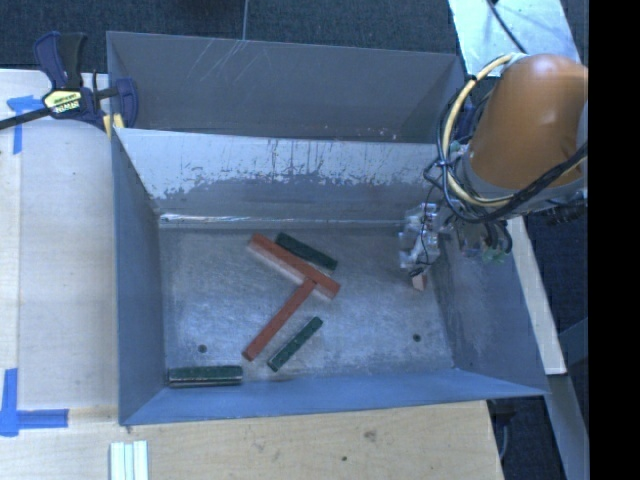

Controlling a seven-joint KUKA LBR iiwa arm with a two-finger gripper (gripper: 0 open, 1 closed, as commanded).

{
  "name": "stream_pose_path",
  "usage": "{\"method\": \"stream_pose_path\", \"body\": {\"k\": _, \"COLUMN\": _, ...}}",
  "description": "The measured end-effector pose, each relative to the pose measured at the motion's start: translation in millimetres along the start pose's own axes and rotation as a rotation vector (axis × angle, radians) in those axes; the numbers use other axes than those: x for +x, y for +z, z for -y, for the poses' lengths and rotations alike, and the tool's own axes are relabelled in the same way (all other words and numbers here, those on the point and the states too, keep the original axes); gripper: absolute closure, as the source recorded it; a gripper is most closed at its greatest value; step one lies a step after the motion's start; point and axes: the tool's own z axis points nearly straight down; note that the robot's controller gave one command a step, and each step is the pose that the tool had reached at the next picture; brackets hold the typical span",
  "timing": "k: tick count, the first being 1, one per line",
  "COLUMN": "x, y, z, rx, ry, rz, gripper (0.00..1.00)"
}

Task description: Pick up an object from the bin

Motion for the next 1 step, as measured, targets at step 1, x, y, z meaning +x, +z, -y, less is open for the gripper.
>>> {"method": "stream_pose_path", "body": {"k": 1, "x": 2.4, "y": 5.0, "z": 0.0, "rx": 0.000, "ry": 0.000, "rz": -0.010, "gripper": 0.00}}
